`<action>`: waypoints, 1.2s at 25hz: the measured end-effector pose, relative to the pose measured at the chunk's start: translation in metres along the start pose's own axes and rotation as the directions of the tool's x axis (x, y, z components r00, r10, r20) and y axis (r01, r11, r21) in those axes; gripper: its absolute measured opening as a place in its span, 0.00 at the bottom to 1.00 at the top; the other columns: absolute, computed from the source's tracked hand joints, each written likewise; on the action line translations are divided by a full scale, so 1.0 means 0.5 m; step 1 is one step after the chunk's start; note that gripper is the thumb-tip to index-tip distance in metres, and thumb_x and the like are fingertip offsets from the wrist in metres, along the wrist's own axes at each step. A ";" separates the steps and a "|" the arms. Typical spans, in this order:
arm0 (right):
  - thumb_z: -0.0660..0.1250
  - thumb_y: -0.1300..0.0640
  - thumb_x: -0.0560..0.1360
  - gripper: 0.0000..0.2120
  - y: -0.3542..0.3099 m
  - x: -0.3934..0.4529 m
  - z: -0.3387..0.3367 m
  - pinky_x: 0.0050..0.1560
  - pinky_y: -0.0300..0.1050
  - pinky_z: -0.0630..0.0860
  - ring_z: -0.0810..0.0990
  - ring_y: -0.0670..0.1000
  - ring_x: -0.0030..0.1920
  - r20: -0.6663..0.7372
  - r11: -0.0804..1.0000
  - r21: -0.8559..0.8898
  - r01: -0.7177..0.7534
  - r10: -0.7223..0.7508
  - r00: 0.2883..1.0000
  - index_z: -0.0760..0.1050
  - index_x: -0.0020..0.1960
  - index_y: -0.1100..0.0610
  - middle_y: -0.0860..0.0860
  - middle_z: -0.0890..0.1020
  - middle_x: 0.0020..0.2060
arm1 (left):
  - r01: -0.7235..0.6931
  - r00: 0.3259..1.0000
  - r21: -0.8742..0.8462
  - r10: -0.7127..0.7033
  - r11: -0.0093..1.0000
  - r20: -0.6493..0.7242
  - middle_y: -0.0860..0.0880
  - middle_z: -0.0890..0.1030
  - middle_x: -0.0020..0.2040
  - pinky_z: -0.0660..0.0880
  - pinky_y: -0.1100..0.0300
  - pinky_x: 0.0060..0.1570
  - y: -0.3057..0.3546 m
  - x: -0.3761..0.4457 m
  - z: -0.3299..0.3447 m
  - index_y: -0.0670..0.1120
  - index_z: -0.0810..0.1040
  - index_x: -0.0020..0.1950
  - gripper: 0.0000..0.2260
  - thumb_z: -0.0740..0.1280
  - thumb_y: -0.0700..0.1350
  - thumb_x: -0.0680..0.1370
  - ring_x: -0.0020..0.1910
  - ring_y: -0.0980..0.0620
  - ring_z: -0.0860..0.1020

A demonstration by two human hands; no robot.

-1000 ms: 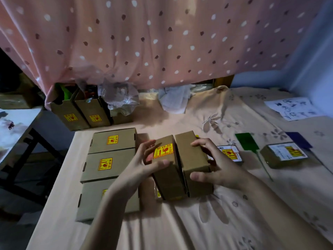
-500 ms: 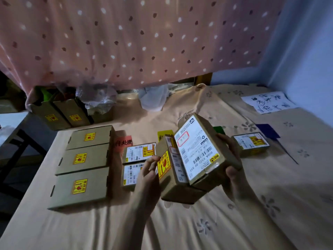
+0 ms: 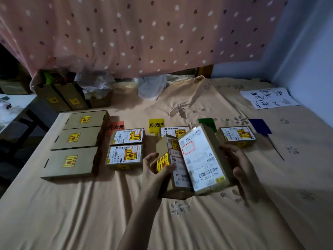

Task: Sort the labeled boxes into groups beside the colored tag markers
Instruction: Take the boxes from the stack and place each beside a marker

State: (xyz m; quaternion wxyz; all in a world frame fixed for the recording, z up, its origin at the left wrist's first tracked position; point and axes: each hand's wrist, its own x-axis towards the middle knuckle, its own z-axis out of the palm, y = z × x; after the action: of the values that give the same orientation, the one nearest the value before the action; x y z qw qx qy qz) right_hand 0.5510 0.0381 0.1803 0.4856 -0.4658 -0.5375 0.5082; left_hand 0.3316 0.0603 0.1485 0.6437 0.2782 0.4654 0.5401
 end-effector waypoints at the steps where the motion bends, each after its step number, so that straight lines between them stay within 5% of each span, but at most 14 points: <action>1: 0.74 0.30 0.51 0.44 -0.002 -0.005 -0.002 0.51 0.44 0.80 0.80 0.47 0.56 -0.020 0.997 0.073 -0.022 0.023 1.000 0.69 0.61 0.48 0.44 0.81 0.55 | -0.020 1.000 -0.003 0.020 1.000 0.003 0.41 0.77 0.59 0.79 0.46 0.50 0.000 -0.006 -0.002 0.53 0.70 0.57 0.34 0.76 0.46 0.52 0.50 0.44 0.81; 4: 0.80 0.48 0.58 0.35 -0.001 -0.010 -0.003 0.42 0.47 0.82 0.83 0.53 0.52 -0.031 0.996 0.073 -0.054 0.056 0.998 0.69 0.60 0.48 0.48 0.84 0.52 | -0.035 0.996 -0.068 0.040 0.997 0.077 0.44 0.80 0.56 0.81 0.47 0.46 -0.002 -0.015 -0.013 0.51 0.68 0.66 0.40 0.75 0.45 0.55 0.48 0.46 0.84; 8: 0.73 0.64 0.66 0.25 0.001 -0.007 0.013 0.43 0.51 0.83 0.84 0.56 0.49 -0.125 0.975 0.208 -0.078 0.106 0.986 0.71 0.58 0.48 0.51 0.85 0.49 | -0.001 0.990 -0.179 0.026 0.984 0.139 0.43 0.83 0.53 0.82 0.49 0.42 -0.002 -0.018 -0.025 0.46 0.66 0.71 0.44 0.75 0.45 0.55 0.48 0.44 0.83; 14: 0.67 0.64 0.64 0.22 0.004 0.011 0.044 0.41 0.50 0.83 0.85 0.54 0.46 -0.158 0.969 0.235 -0.072 0.111 0.981 0.72 0.54 0.47 0.51 0.86 0.46 | 0.029 0.970 -0.256 0.035 0.966 0.240 0.47 0.85 0.48 0.83 0.49 0.41 0.024 -0.010 -0.038 0.51 0.82 0.52 0.33 0.81 0.51 0.47 0.45 0.48 0.84; 18: 0.67 0.63 0.64 0.22 0.004 0.028 0.065 0.38 0.45 0.82 0.85 0.51 0.45 -0.192 0.967 0.248 -0.052 0.102 0.976 0.72 0.55 0.47 0.49 0.86 0.46 | 0.048 0.980 -0.083 -0.031 0.995 0.196 0.43 0.83 0.53 0.82 0.52 0.42 0.041 0.015 -0.080 0.46 0.73 0.65 0.39 0.77 0.48 0.54 0.48 0.45 0.83; 21: 0.70 0.60 0.64 0.23 0.011 0.034 0.077 0.40 0.45 0.82 0.84 0.50 0.48 -0.205 0.987 0.154 -0.055 0.086 0.975 0.73 0.57 0.46 0.49 0.85 0.49 | -0.028 0.981 0.094 0.009 0.995 0.194 0.42 0.83 0.55 0.82 0.52 0.44 0.056 0.032 -0.115 0.53 0.67 0.71 0.45 0.78 0.46 0.55 0.52 0.43 0.82; 26: 0.76 0.51 0.65 0.23 0.024 0.021 0.081 0.42 0.51 0.83 0.85 0.54 0.47 -0.163 0.981 -0.039 -0.190 0.181 0.970 0.74 0.58 0.43 0.51 0.85 0.49 | -0.027 0.955 0.288 -0.060 0.957 0.290 0.47 0.85 0.50 0.82 0.53 0.42 0.065 0.049 -0.145 0.64 0.63 0.69 0.51 0.83 0.49 0.50 0.51 0.45 0.83; 30: 0.75 0.45 0.66 0.27 0.025 0.005 0.060 0.44 0.49 0.83 0.84 0.48 0.47 -0.164 0.933 -0.171 -0.316 0.289 0.943 0.71 0.62 0.45 0.52 0.83 0.51 | -0.018 0.946 0.394 -0.113 0.919 0.305 0.40 0.80 0.56 0.80 0.43 0.50 0.054 0.071 -0.133 0.67 0.64 0.66 0.50 0.83 0.54 0.48 0.54 0.43 0.81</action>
State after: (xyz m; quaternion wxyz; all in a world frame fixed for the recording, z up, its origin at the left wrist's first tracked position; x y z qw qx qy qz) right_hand 0.5212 0.0382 0.1674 0.3890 -0.6219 -0.4720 0.4890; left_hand 0.2595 0.0916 0.1337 0.6552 0.4742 0.4592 0.3673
